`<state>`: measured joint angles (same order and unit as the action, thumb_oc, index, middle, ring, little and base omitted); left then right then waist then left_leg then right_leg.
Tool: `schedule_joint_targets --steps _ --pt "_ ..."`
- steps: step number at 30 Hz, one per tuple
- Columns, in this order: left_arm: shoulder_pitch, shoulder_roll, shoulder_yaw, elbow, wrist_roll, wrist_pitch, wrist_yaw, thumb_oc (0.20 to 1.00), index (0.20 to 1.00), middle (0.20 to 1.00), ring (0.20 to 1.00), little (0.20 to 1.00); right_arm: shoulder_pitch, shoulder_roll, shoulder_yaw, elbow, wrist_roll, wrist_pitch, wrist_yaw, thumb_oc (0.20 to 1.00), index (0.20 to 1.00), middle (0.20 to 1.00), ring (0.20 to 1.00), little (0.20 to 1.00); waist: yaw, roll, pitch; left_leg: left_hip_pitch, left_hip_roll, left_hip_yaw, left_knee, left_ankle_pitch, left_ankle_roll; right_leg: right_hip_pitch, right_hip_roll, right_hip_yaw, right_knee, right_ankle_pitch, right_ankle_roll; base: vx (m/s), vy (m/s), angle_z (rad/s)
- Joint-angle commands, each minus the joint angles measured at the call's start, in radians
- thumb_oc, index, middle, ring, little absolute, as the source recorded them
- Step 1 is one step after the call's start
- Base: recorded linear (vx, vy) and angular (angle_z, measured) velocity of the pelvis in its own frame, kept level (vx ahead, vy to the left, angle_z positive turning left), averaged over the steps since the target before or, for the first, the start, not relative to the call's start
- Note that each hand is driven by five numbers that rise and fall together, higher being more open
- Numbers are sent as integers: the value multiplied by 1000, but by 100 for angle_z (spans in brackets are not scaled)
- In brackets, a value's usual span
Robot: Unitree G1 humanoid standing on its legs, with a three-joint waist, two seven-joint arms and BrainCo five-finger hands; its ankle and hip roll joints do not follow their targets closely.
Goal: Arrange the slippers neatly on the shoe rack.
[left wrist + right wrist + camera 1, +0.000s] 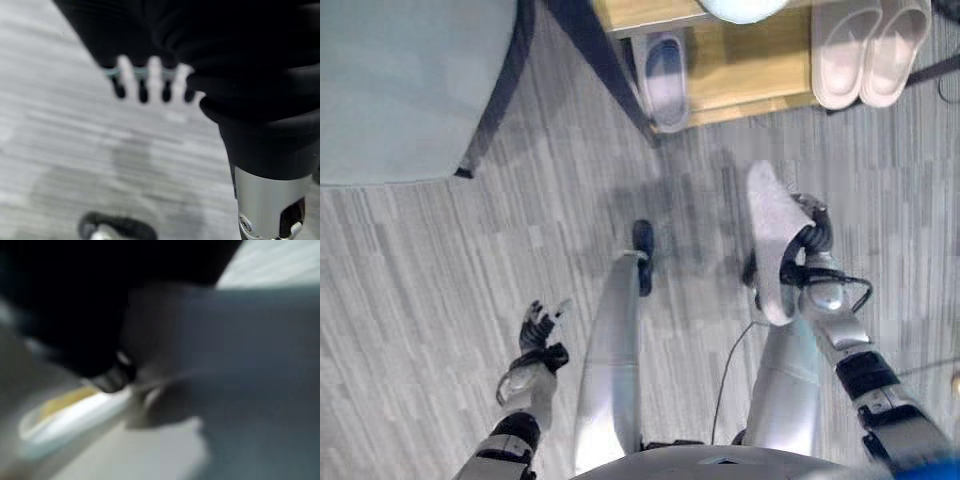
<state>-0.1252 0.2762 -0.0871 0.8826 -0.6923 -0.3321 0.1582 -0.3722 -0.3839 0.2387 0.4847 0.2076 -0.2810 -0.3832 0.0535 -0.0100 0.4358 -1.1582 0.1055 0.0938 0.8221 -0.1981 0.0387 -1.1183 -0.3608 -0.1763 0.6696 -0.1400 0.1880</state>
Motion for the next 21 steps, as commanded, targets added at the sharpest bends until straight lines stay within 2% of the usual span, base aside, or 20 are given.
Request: schedule_joint_targets --steps 1,2,4,6,7,8,9,10,11,12,13,14,15,16,17,19,21 --pt "30 -10 -50 -116 19 -34 22 1000 1000 1000 1000 1000 0 -136 -72 -156 -90 -15 -13 200 200 200 200 200 -14 66 84 118 26 -137 -140 -7 -95 34 65 14 -78 100 -33 129 -463 -5" --pt "31 -11 -50 -117 19 -33 23 1000 1000 1000 1000 1000 0 -136 -72 -156 -90 -15 -13 200 200 200 200 200 -14 66 84 119 26 -137 -141 -7 -95 34 65 14 -78 99 -34 51 -221 33" --pt "46 -7 -55 -139 29 -32 23 1000 1000 1000 1000 1000 -8 -141 -68 -128 -86 -18 -17 200 200 200 200 200 -19 65 84 165 51 -155 -171 14 -108 75 100 -1 -49 53 -61 94 -302 60" --pt "52 -14 -52 -110 31 -17 24 1000 1000 1000 1000 1000 17 -123 -63 -133 -92 -22 -19 200 200 200 200 200 -14 53 84 191 85 -174 -143 33 -122 129 118 -41 -28 -5 -95 172 -509 41" --pt "49 -15 -42 -95 34 -10 34 1000 1000 1000 1000 1000 48 -128 -75 -150 -90 -21 -19 200 200 200 200 200 -2 54 84 150 129 -168 -60 185 -122 149 131 -94 1 -53 -142 141 -472 35" --pt "49 -15 -43 -95 34 -9 34 1000 1000 1000 1000 1000 49 -128 -75 -151 -90 -21 -19 200 200 200 200 200 -2 57 84 147 131 -172 -57 186 -124 150 133 -98 1 -54 -144 148 -516 56" --pt "49 -16 -32 -75 47 -4 43 1000 1000 1000 1000 1000 42 -134 -61 -163 -112 -14 -14 200 200 200 200 200 12 39 84 125 115 -155 19 167 -115 178 156 -120 -37 -67 -168 87 -282 69" --pt "39 -15 -29 -59 49 -4 47 1000 1000 1000 1000 1000 38 -134 -57 -162 -119 -11 -13 200 200 200 200 200 19 30 84 115 72 -152 26 138 -114 198 163 -126 -59 -62 -171 90 -276 54" --pt "38 -15 -29 -58 49 -4 47 1000 1000 1000 1000 1000 38 -133 -56 -162 -119 -11 -13 200 200 200 200 200 18 30 84 116 71 -153 27 136 -114 199 163 -126 -60 -63 -171 124 -193 20" --pt "24 -28 -23 -18 41 6 44 1000 1000 1000 1000 1000 29 -135 -59 -158 -114 -11 -16 200 200 200 200 200 30 26 84 91 11 -98 -28 85 -109 240 186 -151 -96 -64 -164 154 -142 11" --pt "18 -37 -23 -9 38 10 40 1000 1000 1000 1000 1000 29 -135 -60 -160 -112 -10 -19 200 200 200 200 200 36 29 84 99 -4 -61 -109 87 -102 262 201 -155 -111 -71 -160 218 -155 28" --pt "16 -45 -26 -1 42 14 37 1000 1000 1000 1000 1000 29 -131 -57 -157 -108 -10 -23 200 200 200 200 200 48 37 84 101 -2 -25 -194 120 -100 285 217 -169 -120 -80 -159 124 -34 43" --pt "17 -46 -26 -1 42 14 37 1000 1000 1000 1000 1000 30 -132 -57 -157 -108 -10 -23 200 200 200 200 200 47 35 84 107 -4 -23 -203 123 -99 288 215 -168 -124 -78 -158 140 -29 40" --pt "15 -50 -23 6 43 14 38 1000 1000 1000 1000 1000 23 -132 -56 -149 -105 -8 -30 200 200 200 200 200 61 42 84 100 7 12 -278 183 -110 321 227 -187 -137 -90 -157 252 -27 26" --pt "1 -55 -5 63 33 13 36 1000 1000 1000 1000 1000 9 -125 -57 -138 -102 -3 -34 200 200 200 200 200 90 36 84 139 21 55 -448 275 -144 387 254 -195 -171 -106 -151 351 -25 5" --pt "-14 -60 17 122 16 16 41 1000 1000 1000 1000 1000 4 -100 -40 -137 -103 -4 -31 200 200 200 200 200 103 15 84 168 -4 -3 -474 265 -131 442 263 -186 -165 -127 -146 327 25 -21" --pt "-27 -72 29 187 33 28 53 1000 1000 1000 1000 1000 25 -68 -37 -124 -101 -7 -18 200 200 200 200 200 90 3 84 223 -24 3 -469 241 -97 466 257 -180 -110 -142 -132 301 67 -38"
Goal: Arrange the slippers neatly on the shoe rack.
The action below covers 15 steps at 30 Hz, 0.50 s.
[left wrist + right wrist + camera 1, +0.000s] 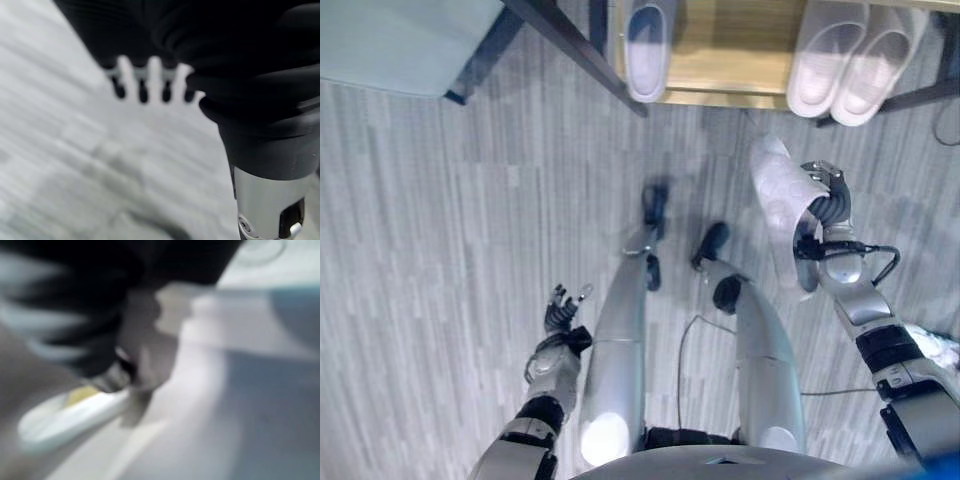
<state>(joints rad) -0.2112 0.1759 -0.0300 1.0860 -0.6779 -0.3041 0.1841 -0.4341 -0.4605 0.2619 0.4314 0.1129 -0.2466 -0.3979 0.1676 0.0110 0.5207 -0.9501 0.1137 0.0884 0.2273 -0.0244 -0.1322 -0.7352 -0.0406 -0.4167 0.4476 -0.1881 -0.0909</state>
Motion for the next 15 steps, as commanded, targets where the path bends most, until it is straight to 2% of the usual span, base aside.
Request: schedule_joint_targets --steps 1,2,3,6,7,9,10,11,12,14,15 --pt "56 30 -23 -18 21 -1 32 1000 1000 1000 1000 1000 91 22 -58 -70 -6 -39 1 200 200 200 200 200 -31 -23 -1 34 -43 15 118 62 88 69 -82 68 167 -92 161 290 126 -28" --pt "57 38 -21 -30 26 -4 41 1000 1000 1000 1000 1000 92 28 -50 -62 -11 -35 5 200 200 200 200 200 -40 -22 -1 49 -52 18 108 53 109 49 -105 81 240 -70 187 248 150 -15" --pt "60 42 -24 -46 24 -9 43 1000 1000 1000 1000 1000 95 32 -51 -64 -16 -31 6 200 200 200 200 200 -49 -17 -1 66 -60 18 98 49 119 25 -115 102 285 -55 197 161 110 9" --pt "63 42 -31 -63 22 -15 44 1000 1000 1000 1000 1000 98 38 -47 -59 -16 -31 11 200 200 200 200 200 -58 -11 -1 89 -64 19 87 41 121 -4 -135 131 295 -31 205 146 55 24" --pt "56 38 -46 -84 29 -22 46 1000 1000 1000 1000 1000 83 39 -44 -41 -13 -21 11 200 200 200 200 200 -65 3 -1 127 -58 11 77 8 112 -12 -209 181 119 52 198 258 -111 -4" --pt "53 47 -47 -94 31 -25 54 1000 1000 1000 1000 1000 77 36 -44 -32 -7 -14 10 200 200 200 200 200 -74 9 -1 147 -45 -5 95 -28 107 -31 -262 218 -14 132 213 264 -234 -24" --pt "50 64 -63 -85 37 -30 67 1000 1000 1000 1000 1000 65 11 -42 -14 -26 4 -21 200 200 200 200 200 -84 7 -1 160 -30 -9 109 -48 102 -25 -287 231 -83 153 224 158 -291 -19" --pt "56 63 -57 -108 46 -28 68 1000 1000 1000 1000 1000 89 18 -59 -29 -19 0 -7 200 200 200 200 200 -94 17 -1 121 -51 -40 170 -61 108 -64 -269 296 -37 159 234 143 -285 6" --pt "54 63 -61 -146 51 -38 72 1000 1000 1000 1000 1000 110 17 -58 -60 -25 -6 -2 200 200 200 200 200 -95 10 -1 102 -65 -53 211 -77 107 -49 -258 294 -52 165 238 53 -169 36" --pt "63 63 -53 -155 49 -42 72 1000 1000 1000 1000 1000 111 21 -55 -61 -29 -11 1 200 200 200 200 200 -92 5 -1 82 -66 -56 220 -77 103 -49 -259 265 -45 169 245 11 -151 82" --pt "66 69 -52 -188 41 -57 84 1000 1000 1000 1000 1000 99 19 -48 -61 -36 -14 -9 200 200 200 200 200 -93 1 -1 52 -62 -84 218 -56 99 -53 -246 241 -33 170 250 12 -263 137"
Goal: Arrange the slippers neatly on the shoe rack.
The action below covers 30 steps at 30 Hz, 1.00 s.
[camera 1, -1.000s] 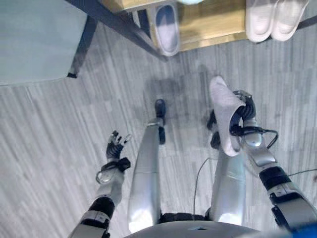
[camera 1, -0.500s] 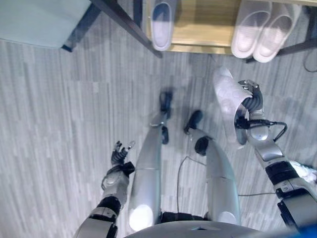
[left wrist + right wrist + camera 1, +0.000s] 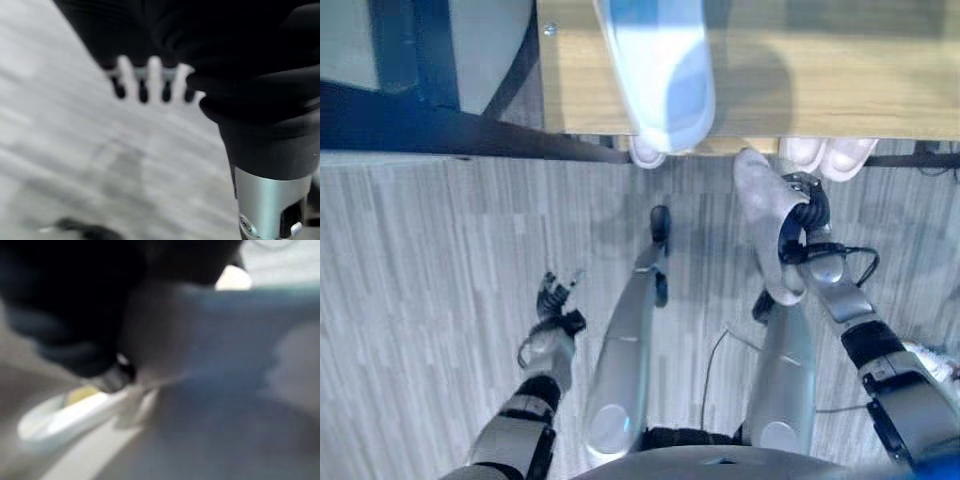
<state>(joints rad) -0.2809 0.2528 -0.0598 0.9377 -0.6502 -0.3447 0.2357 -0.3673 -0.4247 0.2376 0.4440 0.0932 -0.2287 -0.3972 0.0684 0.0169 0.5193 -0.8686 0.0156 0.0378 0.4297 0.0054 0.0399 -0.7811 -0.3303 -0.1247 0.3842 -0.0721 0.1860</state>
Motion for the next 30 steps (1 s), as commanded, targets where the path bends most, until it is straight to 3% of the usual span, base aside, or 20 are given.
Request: schedule_joint_targets --steps 1,9,17,25,30 --pt "136 -12 -27 -67 17 -20 36 1000 1000 1000 1000 1000 23 -29 -20 -84 -42 -28 -18 200 200 200 200 200 4 -14 1 -38 39 -51 -8 -68 -79 0 51 -72 24 49 -29 12 -265 112" --pt "141 -26 -21 -116 12 -28 52 1000 1000 1000 1000 1000 37 -23 -41 -110 -63 -35 -31 200 200 200 200 200 10 -40 -3 -82 28 -85 6 -68 -84 -32 59 -92 77 10 -42 -11 -46 10" --pt "144 -29 18 -85 -29 -37 63 1000 1000 1000 1000 1000 13 14 -37 -89 -80 -29 -51 200 200 200 200 200 24 -65 -59 -192 34 -118 86 -95 -84 -134 63 -105 181 -43 -62 10 -19 8" --pt "109 -38 62 -12 -103 -45 89 1000 1000 1000 1000 1000 -17 25 -39 -53 -118 -9 -104 200 200 200 200 200 27 -90 -120 -314 29 -151 318 -190 -67 -254 55 -98 410 -150 -89 46 -11 8" --pt "68 -35 87 42 -151 -51 120 1000 1000 1000 1000 1000 -68 22 -44 2 -99 10 -148 200 200 200 200 200 29 -95 -135 -361 31 -161 481 -269 -56 -305 46 -72 555 -236 -129 71 -2 -5"
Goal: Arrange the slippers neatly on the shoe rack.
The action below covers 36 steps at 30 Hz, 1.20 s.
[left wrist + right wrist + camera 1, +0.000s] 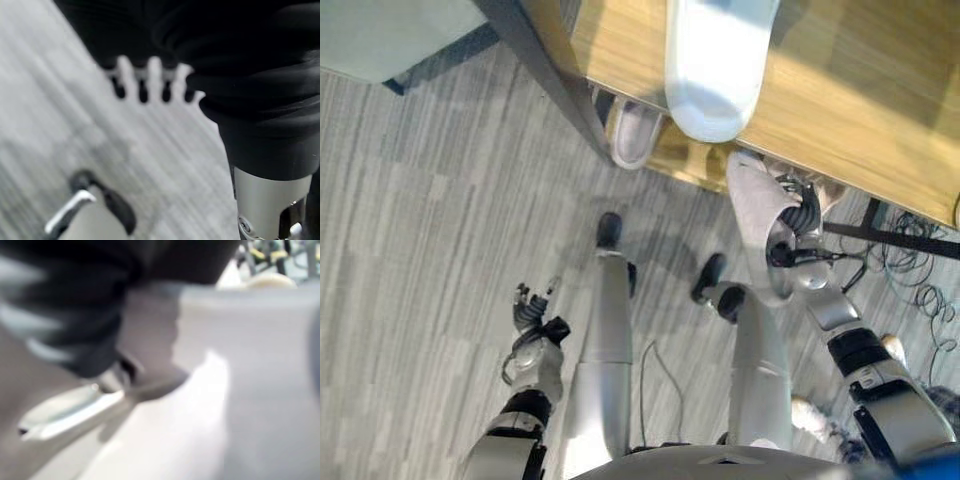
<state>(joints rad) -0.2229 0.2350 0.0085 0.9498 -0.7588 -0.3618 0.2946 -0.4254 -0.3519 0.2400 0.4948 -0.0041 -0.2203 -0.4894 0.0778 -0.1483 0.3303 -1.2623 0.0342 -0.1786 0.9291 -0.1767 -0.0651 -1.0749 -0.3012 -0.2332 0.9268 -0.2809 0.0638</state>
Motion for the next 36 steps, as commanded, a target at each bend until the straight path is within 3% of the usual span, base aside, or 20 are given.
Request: schedule_joint_targets --steps 1,6,10,12,13,14,16,18,22,28,33,36 --pt "-10 -22 35 65 -80 -29 70 1000 1000 1000 1000 1000 -38 -60 -44 -63 4 4 -77 200 200 200 200 200 20 68 51 10 16 50 59 -123 53 -35 12 50 84 -76 -25 115 1 -10" --pt "-38 9 35 71 -107 -24 76 1000 1000 1000 1000 1000 -124 -87 -21 -81 8 23 -96 200 200 200 200 200 25 79 47 -79 9 38 278 -212 72 -140 -4 79 313 -189 -65 91 -6 -12" --pt "-40 64 39 25 -141 -34 84 1000 1000 1000 1000 1000 -299 -202 -17 -54 40 48 -126 200 200 200 200 200 34 105 26 -262 -26 31 555 -298 90 -359 -22 153 619 -299 -113 118 12 11" --pt "-39 80 47 31 -146 -34 82 1000 1000 1000 1000 1000 -345 -235 2 -49 17 62 -121 200 200 200 200 200 34 106 26 -299 -31 31 603 -313 93 -402 -26 168 673 -315 -120 75 13 9" --pt "-35 105 59 44 -153 -32 79 1000 1000 1000 1000 1000 -432 -280 35 -42 0 84 -124 200 200 200 200 200 34 106 62 -308 -26 40 672 -343 95 -437 -21 209 761 -343 -136 54 8 -8" --pt "-37 105 60 44 -154 -32 78 1000 1000 1000 1000 1000 -435 -280 36 -41 1 85 -124 200 200 200 200 200 32 104 66 -308 -26 42 673 -343 95 -439 -22 213 764 -343 -136 33 8 -18" --pt "-31 153 92 108 -188 -29 74 1000 1000 1000 1000 1000 -560 -301 49 24 67 75 -143 200 200 200 200 200 41 113 146 -308 -18 41 779 -377 97 -471 -12 281 891 -382 -162 25 0 -16" --pt "-21 180 109 178 -186 -18 70 1000 1000 1000 1000 1000 -601 -313 35 58 127 52 -138 200 200 200 200 200 43 112 185 -308 -11 34 830 -395 97 -487 -3 324 965 -399 -174 49 -21 -18" --pt "4 198 122 253 -187 6 47 1000 1000 1000 1000 1000 -706 -348 113 110 147 53 -100 200 200 200 200 200 47 112 189 -308 0 16 882 -419 97 -495 4 353 1029 -427 -183 51 -24 -4" --pt "-3 170 70 269 -210 49 10 1000 1000 1000 1000 1000 -867 -224 205 108 325 25 -43 200 200 200 200 200 55 124 190 -308 10 -2 921 -437 97 -495 13 363 1060 -445 -197 31 -18 -8" --pt "0 164 62 265 -224 53 6 1000 1000 1000 1000 1000 -942 -166 236 116 361 20 -31 200 200 200 200 200 59 121 190 -308 13 -2 923 -436 94 -495 11 368 1069 -444 -199 24 0 3" --pt "-10 171 45 270 -237 62 -4 1000 1000 1000 1000 1000 -1015 -91 265 216 418 25 -35 200 200 200 200 200 67 121 190 -308 18 2 929 -441 92 -495 9 373 1072 -443 -201 44 15 5"
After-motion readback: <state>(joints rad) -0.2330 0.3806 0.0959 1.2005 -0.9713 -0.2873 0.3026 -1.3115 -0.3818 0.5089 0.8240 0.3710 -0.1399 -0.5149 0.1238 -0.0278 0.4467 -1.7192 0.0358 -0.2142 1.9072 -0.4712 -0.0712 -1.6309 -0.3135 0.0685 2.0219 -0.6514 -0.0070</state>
